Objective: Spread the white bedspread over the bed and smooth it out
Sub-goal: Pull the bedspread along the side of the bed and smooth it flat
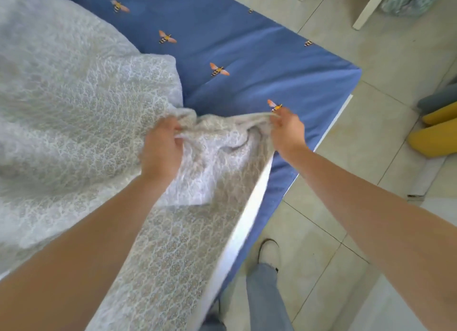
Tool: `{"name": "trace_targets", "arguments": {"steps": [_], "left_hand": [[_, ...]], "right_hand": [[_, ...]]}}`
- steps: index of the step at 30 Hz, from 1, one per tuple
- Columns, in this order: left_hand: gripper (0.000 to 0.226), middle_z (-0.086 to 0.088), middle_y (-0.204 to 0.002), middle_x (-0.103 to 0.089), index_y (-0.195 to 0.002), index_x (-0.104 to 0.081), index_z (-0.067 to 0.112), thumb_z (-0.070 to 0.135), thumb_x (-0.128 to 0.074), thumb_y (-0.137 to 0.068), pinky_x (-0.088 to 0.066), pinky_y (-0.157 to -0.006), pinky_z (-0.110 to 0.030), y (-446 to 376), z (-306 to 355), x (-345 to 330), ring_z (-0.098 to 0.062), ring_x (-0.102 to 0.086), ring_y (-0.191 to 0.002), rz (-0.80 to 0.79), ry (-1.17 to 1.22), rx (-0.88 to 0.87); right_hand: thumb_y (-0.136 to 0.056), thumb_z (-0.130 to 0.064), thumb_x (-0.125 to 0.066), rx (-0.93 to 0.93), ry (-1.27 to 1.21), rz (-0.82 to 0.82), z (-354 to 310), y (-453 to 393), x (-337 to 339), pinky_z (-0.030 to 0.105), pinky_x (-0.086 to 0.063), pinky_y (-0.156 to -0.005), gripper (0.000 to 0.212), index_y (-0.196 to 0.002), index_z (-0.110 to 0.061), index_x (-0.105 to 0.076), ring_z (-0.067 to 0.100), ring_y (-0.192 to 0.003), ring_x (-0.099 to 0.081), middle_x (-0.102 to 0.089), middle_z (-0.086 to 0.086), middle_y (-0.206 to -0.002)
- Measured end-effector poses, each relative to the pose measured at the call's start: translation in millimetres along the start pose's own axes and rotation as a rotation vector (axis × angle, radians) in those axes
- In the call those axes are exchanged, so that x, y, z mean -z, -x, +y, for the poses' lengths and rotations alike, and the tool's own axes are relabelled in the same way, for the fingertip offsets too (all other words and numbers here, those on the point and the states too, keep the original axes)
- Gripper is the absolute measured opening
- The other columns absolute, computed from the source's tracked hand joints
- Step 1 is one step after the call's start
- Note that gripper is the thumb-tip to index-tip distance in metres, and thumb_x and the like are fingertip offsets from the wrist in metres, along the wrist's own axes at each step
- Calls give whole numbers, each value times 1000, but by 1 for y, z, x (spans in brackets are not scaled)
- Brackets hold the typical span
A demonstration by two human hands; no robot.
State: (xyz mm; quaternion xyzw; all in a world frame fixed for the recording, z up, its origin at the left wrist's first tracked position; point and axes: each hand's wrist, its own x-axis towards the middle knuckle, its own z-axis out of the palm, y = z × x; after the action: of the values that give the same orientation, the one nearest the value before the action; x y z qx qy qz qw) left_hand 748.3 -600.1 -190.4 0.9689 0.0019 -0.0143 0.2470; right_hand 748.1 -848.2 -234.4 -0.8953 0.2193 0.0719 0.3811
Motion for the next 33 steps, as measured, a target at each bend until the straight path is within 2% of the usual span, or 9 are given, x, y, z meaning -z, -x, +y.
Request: {"name": "trace_targets", "arguments": {"steps": [4, 7, 10, 13, 17, 22, 27, 30, 33], "left_hand": [[25, -17, -106, -56, -102, -58, -4, -7, -44, -82, -42, -80, -19, -12, 19, 8, -20, -53, -93, 418, 250, -63], [25, -17, -116, -50, -108, -58, -3, -11, -51, -85, -38, -79, -6, 7, 23, -8, -9, -46, -92, 238, 183, -117], [23, -13, -123, -56, -115, -64, 2, 6, -61, -93, -51, -91, -29, 26, 16, -35, -21, -59, -100, -51, 75, -98], [24, -12, -123, -60, -110, -68, 1, 14, -67, -90, -46, -91, -30, 34, 15, -45, -29, -60, -105, -71, -44, -108], [25, -7, -124, -62, -106, -71, 3, 21, -64, -90, -51, -87, -36, 35, 22, -43, -26, -58, -108, -60, -124, -39], [44, -9, -61, -53, -56, -50, 8, 26, -44, -96, -32, -48, -25, 33, 18, -32, -23, -48, -51, -98, -74, 134], [74, 0, -45, -41, -52, -44, 14, 73, -24, -93, -38, -51, -27, 13, 39, -28, -18, -43, -42, -365, -163, 385], [98, -14, -88, -67, -93, -64, 3, 94, -38, -69, -50, -83, -39, -21, 48, -35, -30, -66, -82, -407, 11, 614], [112, -18, -140, -52, -147, -35, 4, 73, -71, -67, -47, -100, -47, -30, 54, -39, -39, -55, -122, -465, 35, 740]], "right_hand": [[-90, -15, -40, -403, -191, 278, 43, -16, 42, 35, -37, -78, 34, -112, 0, -61, 40, -105, -55, -64, 22, -114], [-96, -6, -42, -601, -51, 68, 80, -12, 42, 37, -41, -96, 33, -124, 3, -56, 39, -122, -52, -57, 24, -129], [-90, -7, -47, -440, 21, -88, 83, -18, 42, 33, -43, -72, 12, -86, -5, -59, 31, -88, -55, -59, 14, -89], [-82, -18, -52, -288, 106, -234, 68, -21, 34, 28, -29, -51, 16, -68, -11, -49, 27, -63, -45, -46, 6, -65], [-76, -45, -33, -439, -120, -254, 49, -35, 24, 30, -29, -71, 35, -89, -14, -45, 25, -84, -38, -43, 12, -88], [-80, -73, -43, -468, -321, -507, 60, -42, 19, 40, -39, -107, 73, -135, -26, -50, 26, -121, -53, -54, -1, -137], [-81, -67, -50, -154, -242, -866, 35, -9, 17, 31, -49, -99, 59, -135, -43, -50, 8, -114, -57, -59, -18, -129], [-100, -28, -44, 180, -68, -1006, 6, 25, 17, 2, -42, -61, 41, -141, -35, -46, 3, -82, -54, -58, -16, -103], [-99, -16, -42, 369, 95, -1097, -9, 46, 7, 14, -43, -61, 48, -144, -29, -42, 8, -66, -52, -54, -12, -86]]}}
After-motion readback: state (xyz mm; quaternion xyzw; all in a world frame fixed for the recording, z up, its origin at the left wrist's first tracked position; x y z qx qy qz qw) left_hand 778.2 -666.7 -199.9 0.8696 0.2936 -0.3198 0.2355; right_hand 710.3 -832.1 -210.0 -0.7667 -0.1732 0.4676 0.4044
